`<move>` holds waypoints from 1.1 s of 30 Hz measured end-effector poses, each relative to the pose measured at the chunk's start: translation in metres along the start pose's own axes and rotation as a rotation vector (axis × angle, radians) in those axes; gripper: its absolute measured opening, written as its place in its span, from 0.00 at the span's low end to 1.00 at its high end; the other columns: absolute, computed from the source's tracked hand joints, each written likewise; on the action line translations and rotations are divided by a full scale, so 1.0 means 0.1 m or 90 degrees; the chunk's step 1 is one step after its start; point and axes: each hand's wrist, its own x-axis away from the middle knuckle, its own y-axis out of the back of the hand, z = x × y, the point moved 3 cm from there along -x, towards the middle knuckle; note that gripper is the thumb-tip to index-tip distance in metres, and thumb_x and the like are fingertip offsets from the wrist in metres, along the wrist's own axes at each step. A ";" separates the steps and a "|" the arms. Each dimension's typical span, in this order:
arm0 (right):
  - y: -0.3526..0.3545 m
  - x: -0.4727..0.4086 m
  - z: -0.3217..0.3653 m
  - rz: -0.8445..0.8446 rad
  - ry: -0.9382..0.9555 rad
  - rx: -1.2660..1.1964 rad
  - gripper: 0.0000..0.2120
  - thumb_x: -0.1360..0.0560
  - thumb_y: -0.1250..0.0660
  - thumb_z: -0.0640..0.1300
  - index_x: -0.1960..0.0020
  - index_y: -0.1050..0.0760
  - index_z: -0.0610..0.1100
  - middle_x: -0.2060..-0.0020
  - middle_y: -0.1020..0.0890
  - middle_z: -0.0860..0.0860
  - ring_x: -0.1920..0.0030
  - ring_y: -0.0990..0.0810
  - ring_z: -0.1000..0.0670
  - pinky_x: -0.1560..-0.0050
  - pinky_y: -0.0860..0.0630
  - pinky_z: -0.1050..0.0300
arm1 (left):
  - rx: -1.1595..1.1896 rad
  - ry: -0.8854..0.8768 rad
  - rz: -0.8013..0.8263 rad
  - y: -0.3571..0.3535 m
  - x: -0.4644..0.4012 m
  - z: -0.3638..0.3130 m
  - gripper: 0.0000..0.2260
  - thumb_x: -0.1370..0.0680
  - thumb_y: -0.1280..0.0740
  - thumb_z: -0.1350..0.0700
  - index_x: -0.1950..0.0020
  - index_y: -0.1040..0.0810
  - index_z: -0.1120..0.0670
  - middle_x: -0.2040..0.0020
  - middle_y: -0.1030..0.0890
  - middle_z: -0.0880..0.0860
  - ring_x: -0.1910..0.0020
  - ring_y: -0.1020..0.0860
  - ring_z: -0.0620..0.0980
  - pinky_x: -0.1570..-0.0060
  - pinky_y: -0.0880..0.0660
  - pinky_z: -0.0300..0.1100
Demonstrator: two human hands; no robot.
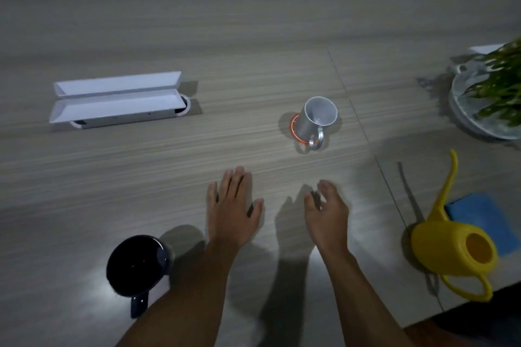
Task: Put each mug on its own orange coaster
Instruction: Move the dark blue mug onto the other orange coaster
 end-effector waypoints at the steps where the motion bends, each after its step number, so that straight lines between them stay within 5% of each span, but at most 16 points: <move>1: -0.02 0.13 -0.06 0.021 0.005 0.029 0.21 0.21 0.30 0.42 0.29 0.27 0.40 0.32 0.21 0.42 0.32 0.21 0.43 0.31 0.25 0.48 | 0.011 -0.009 0.006 0.00 0.15 0.03 0.30 0.20 0.45 0.40 0.20 0.40 0.50 0.18 0.40 0.50 0.18 0.46 0.51 0.21 0.52 0.58; 9: -0.30 0.89 -0.21 0.168 0.117 0.206 0.20 0.20 0.32 0.43 0.30 0.27 0.42 0.31 0.23 0.45 0.30 0.27 0.46 0.30 0.35 0.60 | 0.003 -0.066 0.059 -0.05 1.29 0.41 0.29 0.17 0.50 0.41 0.18 0.48 0.50 0.18 0.49 0.48 0.18 0.52 0.48 0.21 0.55 0.53; 16: -0.79 1.39 -0.25 0.228 0.202 0.216 0.26 0.21 0.31 0.43 0.26 0.32 0.38 0.25 0.31 0.41 0.22 0.36 0.41 0.21 0.38 0.45 | 0.037 -0.062 0.061 0.15 1.99 0.89 0.27 0.17 0.48 0.41 0.19 0.45 0.47 0.18 0.46 0.45 0.19 0.53 0.43 0.21 0.60 0.45; 20: -1.12 1.65 -0.21 0.274 0.309 0.278 0.32 0.19 0.36 0.52 0.21 0.41 0.40 0.19 0.40 0.43 0.18 0.48 0.43 0.19 0.47 0.40 | 0.056 -0.043 0.008 0.23 2.31 1.16 0.25 0.17 0.43 0.42 0.21 0.37 0.49 0.20 0.38 0.46 0.20 0.43 0.45 0.22 0.48 0.48; 24: -1.34 1.80 -0.25 0.285 0.351 0.418 0.39 0.21 0.51 0.66 0.17 0.54 0.46 0.17 0.59 0.49 0.18 0.64 0.47 0.19 0.63 0.43 | 0.097 -0.009 -0.061 0.34 2.48 1.39 0.23 0.19 0.38 0.45 0.25 0.31 0.50 0.23 0.31 0.46 0.22 0.36 0.47 0.24 0.43 0.47; 30: -1.36 1.85 -0.30 0.228 0.375 0.496 0.38 0.20 0.52 0.66 0.17 0.55 0.45 0.17 0.56 0.46 0.17 0.60 0.45 0.19 0.57 0.39 | 0.369 0.172 -0.167 0.59 2.45 1.45 0.23 0.24 0.28 0.46 0.32 0.30 0.48 0.35 0.25 0.46 0.37 0.26 0.39 0.38 0.29 0.36; 33: -1.38 1.85 -0.29 0.239 0.367 0.510 0.39 0.20 0.53 0.66 0.17 0.57 0.45 0.17 0.57 0.46 0.17 0.61 0.45 0.19 0.58 0.40 | 0.472 0.172 -0.205 0.76 2.36 1.32 0.19 0.27 0.23 0.52 0.41 0.28 0.44 0.43 0.23 0.46 0.43 0.24 0.40 0.46 0.26 0.30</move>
